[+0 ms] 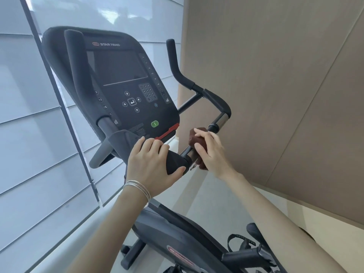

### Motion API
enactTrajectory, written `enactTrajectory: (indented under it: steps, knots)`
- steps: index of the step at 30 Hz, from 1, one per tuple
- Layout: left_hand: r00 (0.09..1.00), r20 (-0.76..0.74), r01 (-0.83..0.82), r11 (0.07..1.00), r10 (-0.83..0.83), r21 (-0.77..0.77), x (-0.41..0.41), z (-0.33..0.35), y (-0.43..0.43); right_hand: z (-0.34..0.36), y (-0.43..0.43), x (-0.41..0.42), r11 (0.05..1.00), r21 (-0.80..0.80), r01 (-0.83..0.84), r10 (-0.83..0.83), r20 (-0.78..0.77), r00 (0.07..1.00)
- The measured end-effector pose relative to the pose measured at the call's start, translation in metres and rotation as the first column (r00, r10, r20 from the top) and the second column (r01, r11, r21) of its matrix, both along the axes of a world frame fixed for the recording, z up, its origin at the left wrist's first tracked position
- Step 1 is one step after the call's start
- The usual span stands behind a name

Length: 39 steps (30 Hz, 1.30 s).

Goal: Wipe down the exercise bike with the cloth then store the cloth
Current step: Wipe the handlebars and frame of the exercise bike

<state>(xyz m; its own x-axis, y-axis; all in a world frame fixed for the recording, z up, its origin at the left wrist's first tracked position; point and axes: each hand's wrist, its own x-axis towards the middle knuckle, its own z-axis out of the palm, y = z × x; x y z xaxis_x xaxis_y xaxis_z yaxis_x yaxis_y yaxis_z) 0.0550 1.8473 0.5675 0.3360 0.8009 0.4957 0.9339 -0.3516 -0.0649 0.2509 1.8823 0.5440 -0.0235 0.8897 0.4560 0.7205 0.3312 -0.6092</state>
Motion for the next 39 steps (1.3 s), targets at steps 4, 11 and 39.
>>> enactTrajectory:
  steps: [4,11,39]
  knots:
    - [1.000,-0.026,-0.015,1.000,0.015,0.014,0.005,-0.003,0.000,-0.015,-0.019,0.006,0.962,0.096,-0.255,0.243,0.121,0.962]
    - [0.997,-0.060,-0.037,0.999,0.040,0.038,0.019,-0.008,-0.001,-0.003,0.030,0.039,0.985,0.139,-0.103,0.113,-0.063,0.992]
    - [0.990,-0.073,-0.110,0.980,0.124,0.164,0.025,-0.010,-0.006,-0.069,0.034,0.071,0.671,0.640,-0.375,0.152,0.376,0.914]
